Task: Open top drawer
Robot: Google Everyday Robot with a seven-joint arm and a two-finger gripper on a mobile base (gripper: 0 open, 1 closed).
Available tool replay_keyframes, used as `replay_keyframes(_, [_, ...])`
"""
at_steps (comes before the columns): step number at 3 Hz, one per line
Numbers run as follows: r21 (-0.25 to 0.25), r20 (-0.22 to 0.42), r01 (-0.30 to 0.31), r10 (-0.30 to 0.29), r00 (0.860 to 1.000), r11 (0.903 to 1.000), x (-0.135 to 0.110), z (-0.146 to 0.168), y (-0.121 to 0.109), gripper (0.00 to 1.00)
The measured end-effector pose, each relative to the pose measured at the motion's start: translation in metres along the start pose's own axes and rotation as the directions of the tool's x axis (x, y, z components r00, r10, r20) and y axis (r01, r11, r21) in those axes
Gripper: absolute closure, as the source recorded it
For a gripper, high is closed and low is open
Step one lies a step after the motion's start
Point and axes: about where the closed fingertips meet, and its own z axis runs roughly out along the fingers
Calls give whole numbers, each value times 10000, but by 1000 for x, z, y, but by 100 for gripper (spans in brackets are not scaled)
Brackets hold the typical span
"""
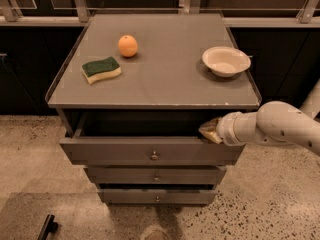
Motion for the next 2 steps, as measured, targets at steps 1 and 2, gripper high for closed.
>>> replay_keyframes(1, [-318, 75, 114, -112, 9999, 9994, 1, -1, 7, 100])
replay_keyframes(2, [-921, 309, 302, -274, 9991, 9953, 1, -5, 23, 100])
